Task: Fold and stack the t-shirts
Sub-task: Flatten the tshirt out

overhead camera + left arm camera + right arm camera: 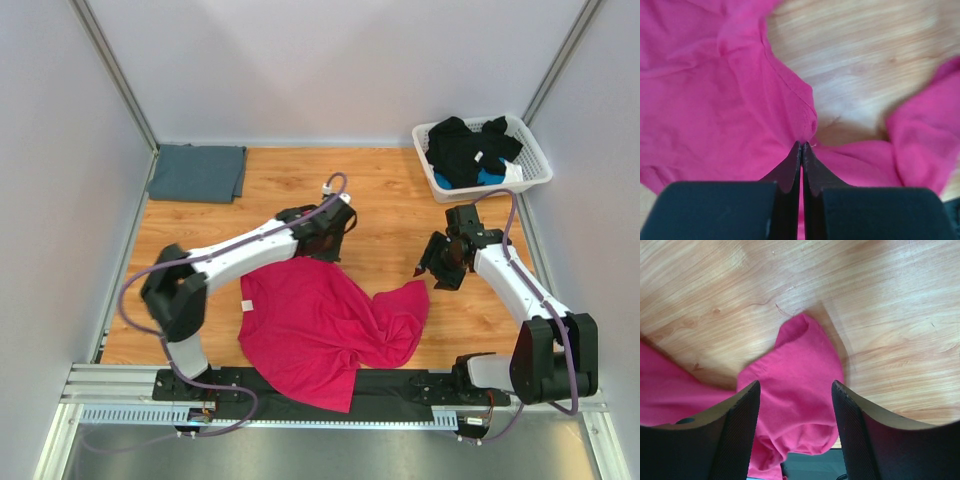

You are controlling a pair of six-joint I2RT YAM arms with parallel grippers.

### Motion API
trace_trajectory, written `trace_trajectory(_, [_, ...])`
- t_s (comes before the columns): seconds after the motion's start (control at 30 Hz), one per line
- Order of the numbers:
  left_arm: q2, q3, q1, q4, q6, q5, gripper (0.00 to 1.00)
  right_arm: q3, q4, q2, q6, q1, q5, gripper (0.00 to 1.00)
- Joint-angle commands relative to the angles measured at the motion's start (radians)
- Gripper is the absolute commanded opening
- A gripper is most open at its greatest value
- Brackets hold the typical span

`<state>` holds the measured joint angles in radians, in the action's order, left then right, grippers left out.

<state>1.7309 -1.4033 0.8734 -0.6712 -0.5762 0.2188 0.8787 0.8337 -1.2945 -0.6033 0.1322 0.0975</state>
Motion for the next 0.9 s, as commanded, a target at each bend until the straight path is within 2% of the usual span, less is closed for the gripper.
trace_trajectory(0.0, [-0.152,0.148,0.001,-0.002,-0.072,0.034,0.0,0.025,-0.039,-0.011,0.014,0.003,0.027,0.6])
trace_trajectory(0.17, [-0.3,0.355,-0.007,-0.116,-0.178,0.119,0.0,0.031,-0.058,-0.017,0.03,0.053,0.038,0.59])
trace_trajectory(0.27, [-0.352,0.432,-0.011,-0.172,-0.188,0.16,0.0,0.057,-0.065,-0.034,0.033,0.147,0.034,0.59])
trace_trajectory(0.37, [-0.398,0.524,-0.011,-0.192,-0.231,0.122,0.0,0.1,-0.068,-0.066,0.036,0.219,0.013,0.59])
trace_trajectory(0.53, [-0.467,0.723,-0.011,-0.102,-0.29,0.002,0.0,0.175,-0.068,-0.172,0.037,0.374,-0.027,0.59])
trace_trajectory(0.63, [-0.465,0.741,-0.011,-0.102,-0.292,0.007,0.18,0.248,-0.065,-0.25,0.065,0.443,-0.035,0.6])
trace_trajectory(0.67, [-0.465,0.736,-0.011,-0.111,-0.287,0.013,0.44,0.27,-0.061,-0.271,0.072,0.457,-0.041,0.6])
trace_trajectory(0.7, [-0.464,0.715,-0.011,-0.134,-0.283,0.016,0.56,0.319,-0.055,-0.296,0.094,0.48,-0.042,0.61])
trace_trajectory(0.77, [-0.478,0.66,-0.011,-0.162,-0.258,0.039,0.73,0.371,-0.051,-0.368,0.112,0.504,-0.047,0.61])
trace_trajectory(0.87, [-0.508,0.578,-0.025,-0.209,-0.231,0.092,0.84,0.485,-0.044,-0.471,0.137,0.515,-0.05,0.61])
